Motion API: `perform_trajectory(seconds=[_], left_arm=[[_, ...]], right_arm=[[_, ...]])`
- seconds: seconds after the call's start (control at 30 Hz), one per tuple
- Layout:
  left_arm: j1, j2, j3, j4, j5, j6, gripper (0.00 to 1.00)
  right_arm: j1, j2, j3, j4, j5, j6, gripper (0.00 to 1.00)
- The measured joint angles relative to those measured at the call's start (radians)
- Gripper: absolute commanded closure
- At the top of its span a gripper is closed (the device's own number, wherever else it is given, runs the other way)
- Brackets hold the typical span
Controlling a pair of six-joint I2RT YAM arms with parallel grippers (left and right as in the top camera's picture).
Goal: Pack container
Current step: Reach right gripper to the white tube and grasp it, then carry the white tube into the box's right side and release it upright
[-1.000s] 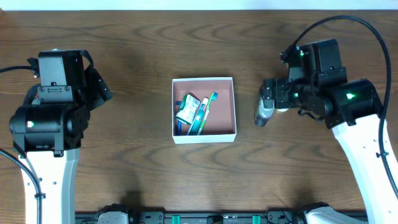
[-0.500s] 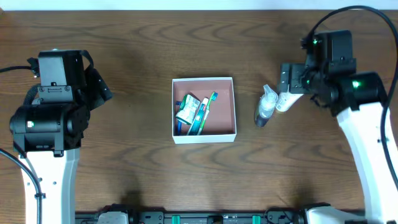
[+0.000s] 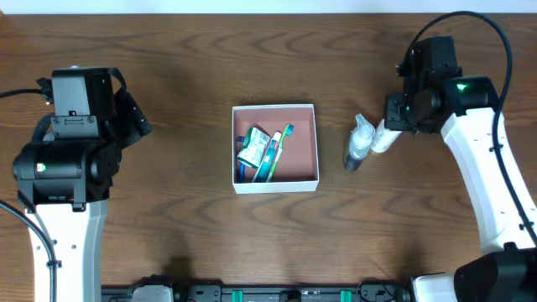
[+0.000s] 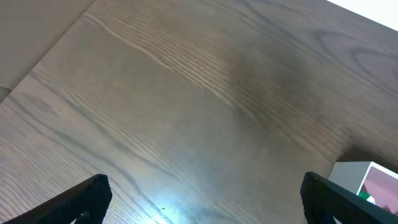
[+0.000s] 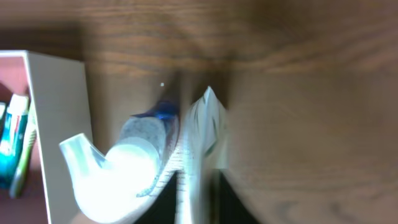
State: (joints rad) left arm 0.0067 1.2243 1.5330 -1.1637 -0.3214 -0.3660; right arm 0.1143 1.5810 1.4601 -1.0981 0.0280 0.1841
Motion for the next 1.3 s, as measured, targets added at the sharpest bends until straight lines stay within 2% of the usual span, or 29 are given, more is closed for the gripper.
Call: perform_trajectory(seconds=[0.3,0.47,0.7,0.83,0.93,1.07,1.3], left_arm=[[0.000,0.000,0.000,0.000,0.000,0.000,0.02],[0.000,0.000,0.000,0.000,0.000,0.000,0.02],[0.000,0.000,0.000,0.000,0.000,0.000,0.02],[0.000,0.000,0.000,0.000,0.000,0.000,0.02],[0.000,0.000,0.000,0.000,0.000,0.000,0.02],[0.000,0.000,0.000,0.000,0.000,0.000,0.02],[0.000,0.000,0.000,0.000,0.000,0.000,0.02]], right_arm=[[0.000,-0.013,0.000,0.011,0.114,0.069,0.99],[0.017,-0.104,0.069,0.008,0.154,0.072,0.99],[0.187,-0.296,0.287,0.009,0.114,0.043,0.99],[0.298,-0.340,0.320,0.010,0.054,0.039,0.99],[0.373,-0.310,0.320,0.002,0.028,0.042,0.99],[0.447,-0.186,0.318,-0.005,0.014,0.058,0.99],[0.486,0.021,0.311,0.027,0.016,0.072,0.99]])
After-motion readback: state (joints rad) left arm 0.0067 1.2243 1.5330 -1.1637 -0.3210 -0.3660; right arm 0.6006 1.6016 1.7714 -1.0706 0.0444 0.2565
